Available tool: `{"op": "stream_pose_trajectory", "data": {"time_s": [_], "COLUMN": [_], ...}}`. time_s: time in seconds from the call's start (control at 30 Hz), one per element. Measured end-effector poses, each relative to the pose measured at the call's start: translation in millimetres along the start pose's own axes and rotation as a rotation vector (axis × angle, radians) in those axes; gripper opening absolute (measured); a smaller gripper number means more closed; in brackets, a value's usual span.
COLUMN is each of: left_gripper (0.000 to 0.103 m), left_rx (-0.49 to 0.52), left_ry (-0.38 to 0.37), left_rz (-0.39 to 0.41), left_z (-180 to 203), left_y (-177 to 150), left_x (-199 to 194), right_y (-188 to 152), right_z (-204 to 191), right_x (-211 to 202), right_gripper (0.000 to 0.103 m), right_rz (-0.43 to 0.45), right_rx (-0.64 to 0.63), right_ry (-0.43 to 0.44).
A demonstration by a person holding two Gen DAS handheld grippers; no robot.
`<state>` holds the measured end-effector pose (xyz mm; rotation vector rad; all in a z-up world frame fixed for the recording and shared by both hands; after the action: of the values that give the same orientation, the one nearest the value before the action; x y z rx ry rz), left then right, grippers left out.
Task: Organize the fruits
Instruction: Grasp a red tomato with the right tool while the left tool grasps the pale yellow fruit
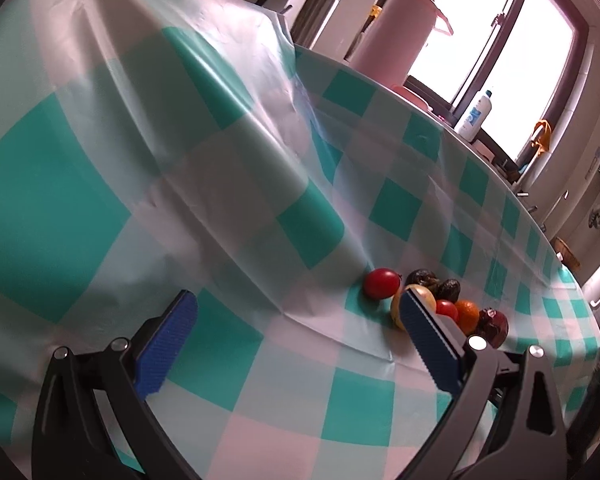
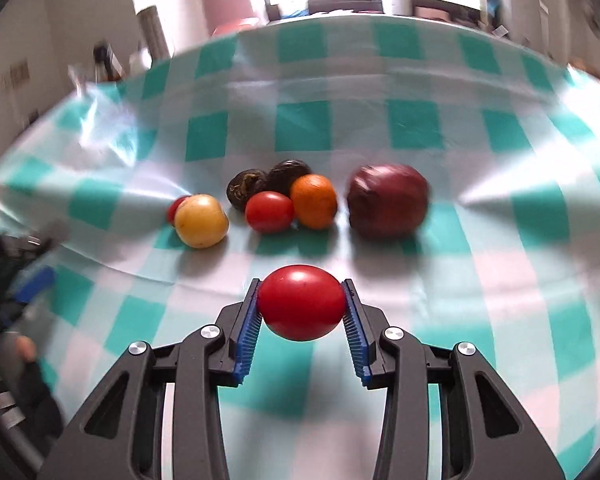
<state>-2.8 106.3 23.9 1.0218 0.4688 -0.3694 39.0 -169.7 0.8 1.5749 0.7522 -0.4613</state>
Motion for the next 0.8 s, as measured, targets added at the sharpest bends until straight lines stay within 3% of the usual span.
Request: {"op": "stream_pose_trajectory", "data": {"time_s": [0.23,0.47,0.57,0.8], "left_gripper": [0.101,0.101,0.101,0.1], "left_rx": [0.088,0.232,0.22,0.167], "left_ry": [-0.011,-0.09,-0.102,-0.039], "left_rz": [-0.039,-0.101,-0.127,-0.218], "left_z": [15.6,49.4,65.5,95.6], "left_y": [-9.6,-24.0,-24.1,-21.2], "left_x": [6.7,13.7,28.1,80.7], "right_y": [-15.5,-13.3,-14.0,-14.1], "right_z": [59.6,51.8,51.8,48.6], "right_x": [-22.2,-22.0,-22.2,-21.4], "right_gripper": [0.039,0.04,0.04,0.04], "right_rz": [0.05,0.059,0.059,0.052], "right_rx": [0.299,0.273,0.27,0.262], "right_ry": [0.194,0.2,0.209,0.224]}}
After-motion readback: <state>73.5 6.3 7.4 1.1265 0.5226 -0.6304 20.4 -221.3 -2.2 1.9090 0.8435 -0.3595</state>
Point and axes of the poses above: each gripper's, at about its wrist camera, not at the fingertips, and x roughly the way its jaws point, z to its right, y to its top, the point moved 2 cm from there along x, roughly the way its jaws point, and after that the axes turned 4 degrees about -y, right-handed, at the moved point
